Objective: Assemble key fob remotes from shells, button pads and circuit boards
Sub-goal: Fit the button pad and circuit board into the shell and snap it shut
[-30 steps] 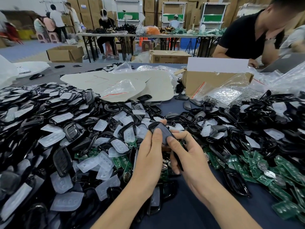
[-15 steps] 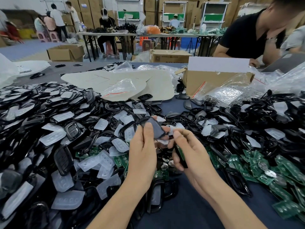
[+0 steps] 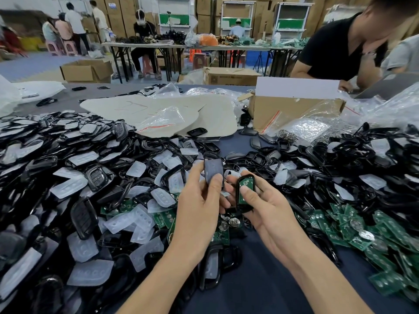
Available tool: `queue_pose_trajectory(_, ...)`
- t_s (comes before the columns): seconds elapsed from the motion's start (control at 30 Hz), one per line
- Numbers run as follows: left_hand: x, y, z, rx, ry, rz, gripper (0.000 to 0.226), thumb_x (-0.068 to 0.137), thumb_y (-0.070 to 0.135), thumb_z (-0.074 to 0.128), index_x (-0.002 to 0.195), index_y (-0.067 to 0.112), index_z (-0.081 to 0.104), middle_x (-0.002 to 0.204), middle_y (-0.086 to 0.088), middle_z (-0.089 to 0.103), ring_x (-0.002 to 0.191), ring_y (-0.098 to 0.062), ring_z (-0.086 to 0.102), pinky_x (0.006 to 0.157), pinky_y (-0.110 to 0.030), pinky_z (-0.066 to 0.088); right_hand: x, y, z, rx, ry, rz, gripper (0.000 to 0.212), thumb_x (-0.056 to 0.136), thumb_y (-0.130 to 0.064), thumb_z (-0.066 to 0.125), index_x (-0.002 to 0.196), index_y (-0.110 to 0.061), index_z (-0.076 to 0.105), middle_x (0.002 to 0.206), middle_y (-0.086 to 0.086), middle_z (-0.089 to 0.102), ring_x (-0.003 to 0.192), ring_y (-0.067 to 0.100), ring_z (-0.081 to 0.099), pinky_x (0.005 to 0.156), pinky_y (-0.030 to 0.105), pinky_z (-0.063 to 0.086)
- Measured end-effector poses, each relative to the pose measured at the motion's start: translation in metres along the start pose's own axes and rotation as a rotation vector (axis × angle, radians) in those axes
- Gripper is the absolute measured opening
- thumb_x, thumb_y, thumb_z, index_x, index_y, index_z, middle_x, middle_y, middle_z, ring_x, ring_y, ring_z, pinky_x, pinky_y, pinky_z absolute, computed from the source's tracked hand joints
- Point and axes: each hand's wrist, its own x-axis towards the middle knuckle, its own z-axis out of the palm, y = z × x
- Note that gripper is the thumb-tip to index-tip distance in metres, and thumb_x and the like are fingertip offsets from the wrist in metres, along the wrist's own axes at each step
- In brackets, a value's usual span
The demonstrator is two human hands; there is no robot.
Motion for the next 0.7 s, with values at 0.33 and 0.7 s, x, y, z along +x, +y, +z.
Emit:
queue_pose_trajectory(0.33, 0.001, -0.006, -0.001, 0.061, -0.014, 0.014, 0.021, 0.104, 0.021, 0.049, 0.120, 0.032, 0.058, 0.078, -0.001, 0.071, 0.063, -0.014, 0.064, 0.060, -0.024, 0.052, 0.003, 0.001, -0.004, 0.010, 0.037, 0.015, 0.038, 0.088, -0.020, 0.067, 0.123, -0.006, 0.064, 0.115, 0.016, 0.074, 0.096, 0.021, 0.073, 0.080, 0.028, 0.059)
queue_pose_trajectory(0.7, 0.003, -0.015, -0.005, 0.207, -0.003, 0.121, 0.040, 0.104, 0.033, 0.049, 0.122, 0.069, 0.044, 0.087, 0.012, 0.072, 0.070, -0.007, 0.066, 0.067, -0.033, 0.059, 0.007, 0.004, -0.009, -0.159, 0.124, -0.052, 0.027, 0.077, -0.024, 0.083, 0.104, -0.022, 0.079, 0.079, -0.004, 0.069, 0.065, 0.006, 0.058, 0.057, 0.017, 0.047)
